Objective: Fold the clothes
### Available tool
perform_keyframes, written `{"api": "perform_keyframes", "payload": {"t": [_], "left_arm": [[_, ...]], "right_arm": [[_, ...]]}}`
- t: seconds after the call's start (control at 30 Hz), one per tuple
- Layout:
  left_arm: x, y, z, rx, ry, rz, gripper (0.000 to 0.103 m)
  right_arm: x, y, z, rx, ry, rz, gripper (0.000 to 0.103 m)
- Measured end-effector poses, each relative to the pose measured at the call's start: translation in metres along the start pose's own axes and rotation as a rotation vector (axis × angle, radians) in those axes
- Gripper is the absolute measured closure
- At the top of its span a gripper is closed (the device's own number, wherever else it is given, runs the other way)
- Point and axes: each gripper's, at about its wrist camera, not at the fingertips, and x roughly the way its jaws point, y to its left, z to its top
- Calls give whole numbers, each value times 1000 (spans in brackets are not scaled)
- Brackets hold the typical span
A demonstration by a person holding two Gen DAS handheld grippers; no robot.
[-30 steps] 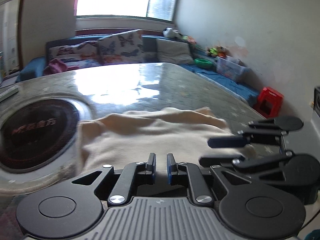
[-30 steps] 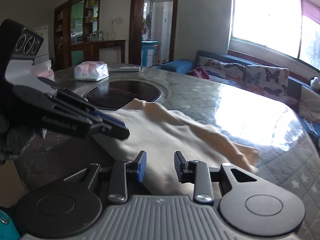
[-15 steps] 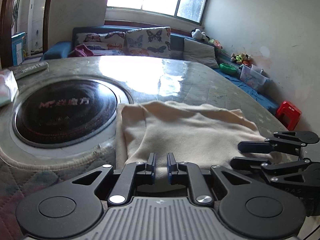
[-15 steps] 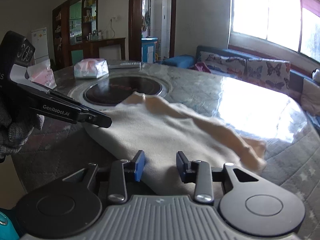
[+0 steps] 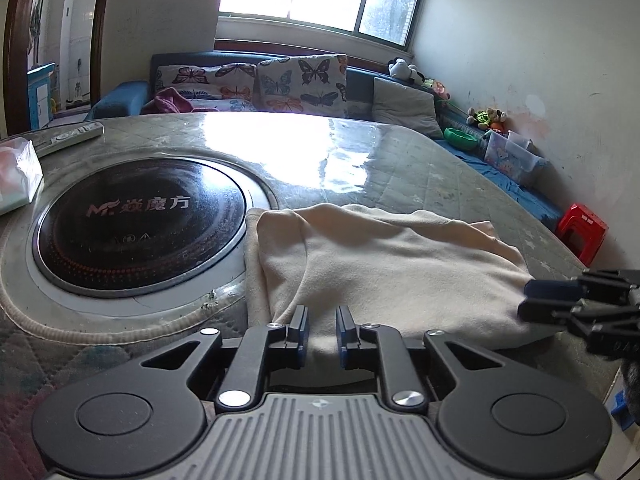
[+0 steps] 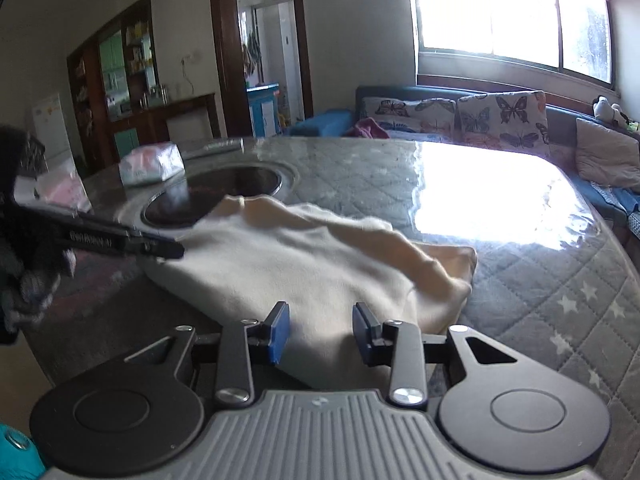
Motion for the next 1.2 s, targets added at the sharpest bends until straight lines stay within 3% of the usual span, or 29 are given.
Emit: {"api": "perform_keyframes", "payload": {"t": [0.37, 0.57, 0.67, 0.8, 1.2], "left_arm": [[1, 2, -3, -49, 36, -36, 87], [-3, -3, -2, -29, 54, -68, 86], [-1, -3, 9, -13, 55, -72, 86], [8, 0, 29, -10, 35, -60, 84], [72, 8, 60, -13, 77, 39, 84]], "right_arm": [[9, -8, -3, -57, 109, 8, 68], [2, -16, 0, -71, 139, 23, 68], [-4, -25, 13, -14, 116, 65, 68], [1, -40, 26, 36, 75, 28, 67], [46, -72, 25, 119, 106, -47, 67]]}}
